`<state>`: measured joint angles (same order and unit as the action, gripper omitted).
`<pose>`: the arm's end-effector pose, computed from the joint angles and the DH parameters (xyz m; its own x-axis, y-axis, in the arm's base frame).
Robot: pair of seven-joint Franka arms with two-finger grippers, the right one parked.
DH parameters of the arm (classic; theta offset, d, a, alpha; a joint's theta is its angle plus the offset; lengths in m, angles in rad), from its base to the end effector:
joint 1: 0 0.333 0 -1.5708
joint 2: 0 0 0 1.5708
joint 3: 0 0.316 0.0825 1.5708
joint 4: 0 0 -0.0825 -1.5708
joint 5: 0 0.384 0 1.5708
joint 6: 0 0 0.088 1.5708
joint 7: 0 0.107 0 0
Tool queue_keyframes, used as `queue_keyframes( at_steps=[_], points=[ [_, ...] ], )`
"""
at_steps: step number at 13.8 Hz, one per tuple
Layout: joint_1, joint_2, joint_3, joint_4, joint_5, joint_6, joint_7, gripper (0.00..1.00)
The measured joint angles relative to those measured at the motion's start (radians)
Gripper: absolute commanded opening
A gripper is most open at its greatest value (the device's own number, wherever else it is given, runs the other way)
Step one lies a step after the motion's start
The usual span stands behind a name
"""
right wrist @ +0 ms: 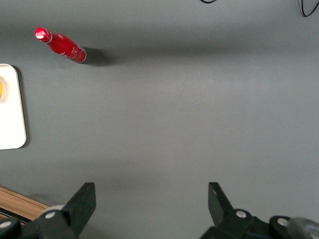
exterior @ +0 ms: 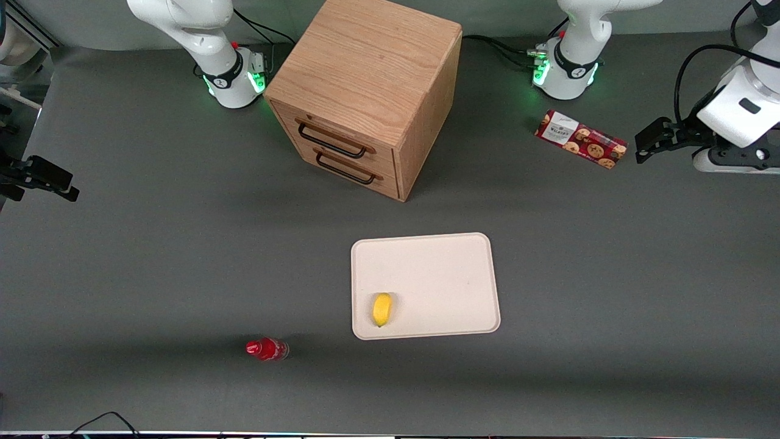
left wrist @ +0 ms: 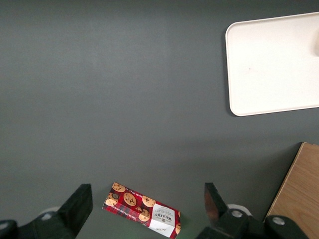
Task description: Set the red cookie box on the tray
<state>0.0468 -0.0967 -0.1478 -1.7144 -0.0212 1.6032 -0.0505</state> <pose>0.5225 -0.0588 0.6110 0.9987 -0.0489 -0.0159 -0.0488 -0.9988 0.0062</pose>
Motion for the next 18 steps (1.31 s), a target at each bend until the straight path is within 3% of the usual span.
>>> queue_keyframes(
  at_steps=[18],
  points=[
    [-0.006,0.004,0.0,0.001,0.0,-0.016,-0.001,1.0]
  ],
)
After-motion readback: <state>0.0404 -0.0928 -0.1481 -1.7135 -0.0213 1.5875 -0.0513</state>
